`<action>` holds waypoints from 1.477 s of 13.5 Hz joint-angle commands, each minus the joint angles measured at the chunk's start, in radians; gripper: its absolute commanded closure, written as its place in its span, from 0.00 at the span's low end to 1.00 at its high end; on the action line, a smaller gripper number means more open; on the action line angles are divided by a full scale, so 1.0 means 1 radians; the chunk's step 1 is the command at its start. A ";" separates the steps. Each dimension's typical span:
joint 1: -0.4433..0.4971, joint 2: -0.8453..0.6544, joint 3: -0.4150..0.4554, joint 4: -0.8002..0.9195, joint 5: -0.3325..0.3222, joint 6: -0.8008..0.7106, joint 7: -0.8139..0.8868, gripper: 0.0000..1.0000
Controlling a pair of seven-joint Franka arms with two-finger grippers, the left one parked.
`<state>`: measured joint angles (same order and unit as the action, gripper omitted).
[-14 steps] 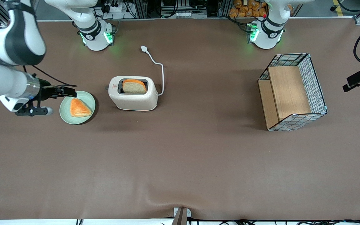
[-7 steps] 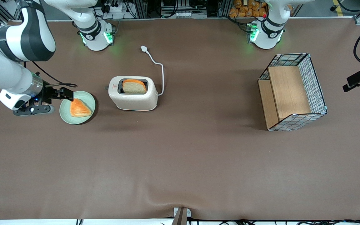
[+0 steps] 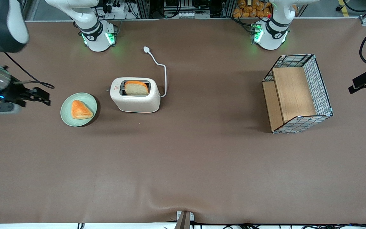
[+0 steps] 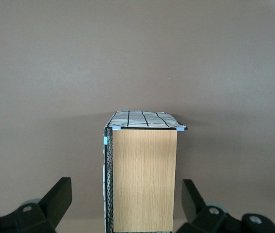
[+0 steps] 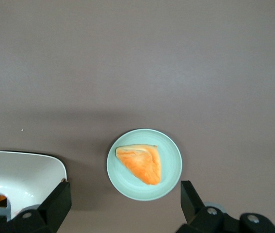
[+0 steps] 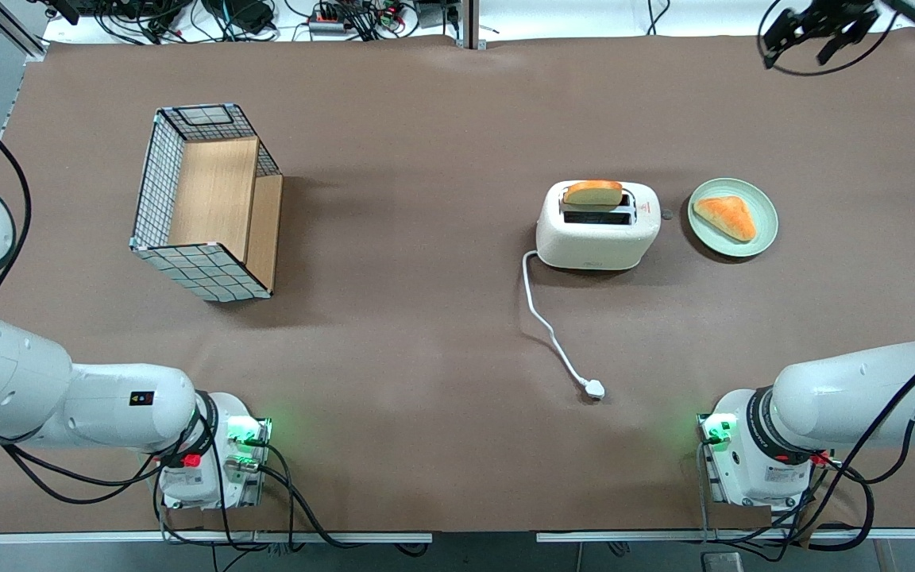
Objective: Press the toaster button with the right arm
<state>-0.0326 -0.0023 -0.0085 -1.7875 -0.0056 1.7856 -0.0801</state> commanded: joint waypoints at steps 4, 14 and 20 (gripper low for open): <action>0.007 -0.004 -0.010 0.212 -0.004 -0.256 0.135 0.00; -0.001 -0.004 -0.007 0.234 0.044 -0.295 0.184 0.00; 0.000 0.001 -0.007 0.261 0.041 -0.293 0.180 0.00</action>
<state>-0.0293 -0.0119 -0.0175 -1.5568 0.0344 1.5085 0.0872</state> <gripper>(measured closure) 0.000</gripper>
